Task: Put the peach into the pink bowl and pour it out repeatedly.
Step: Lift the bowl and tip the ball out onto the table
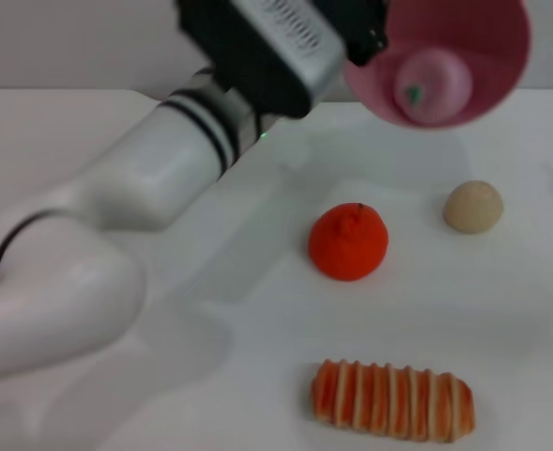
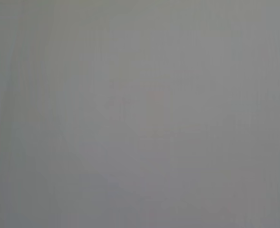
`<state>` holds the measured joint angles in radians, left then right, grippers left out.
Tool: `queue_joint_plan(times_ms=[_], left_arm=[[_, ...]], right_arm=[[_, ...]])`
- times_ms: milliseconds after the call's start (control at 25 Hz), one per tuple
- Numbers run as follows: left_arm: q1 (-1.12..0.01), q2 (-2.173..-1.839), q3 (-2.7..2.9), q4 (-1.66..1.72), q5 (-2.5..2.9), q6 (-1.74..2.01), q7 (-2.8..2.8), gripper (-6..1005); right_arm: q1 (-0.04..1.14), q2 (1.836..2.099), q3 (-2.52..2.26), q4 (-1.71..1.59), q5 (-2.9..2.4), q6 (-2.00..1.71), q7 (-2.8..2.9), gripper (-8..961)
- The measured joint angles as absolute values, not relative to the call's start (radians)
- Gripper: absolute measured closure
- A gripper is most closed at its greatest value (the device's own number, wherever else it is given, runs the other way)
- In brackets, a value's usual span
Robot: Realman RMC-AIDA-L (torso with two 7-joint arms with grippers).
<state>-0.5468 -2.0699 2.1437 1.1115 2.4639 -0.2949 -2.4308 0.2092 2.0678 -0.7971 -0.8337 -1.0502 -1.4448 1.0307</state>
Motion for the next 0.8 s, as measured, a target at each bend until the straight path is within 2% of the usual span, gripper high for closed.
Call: queue_joint_plan(times_ms=[280,800], left_arm=[[-0.468,-2.069,2.241,1.085,2.464,-0.589,-2.377,960],[-0.458,-2.069,2.253,1.093,2.463,-0.6,-2.363,960]], right_arm=[[0.217,2.067,-0.796,-0.831,-1.051,-1.436,1.031,512],[0.222,2.066,-0.797,-0.808,-1.055,-1.428,1.041,522]])
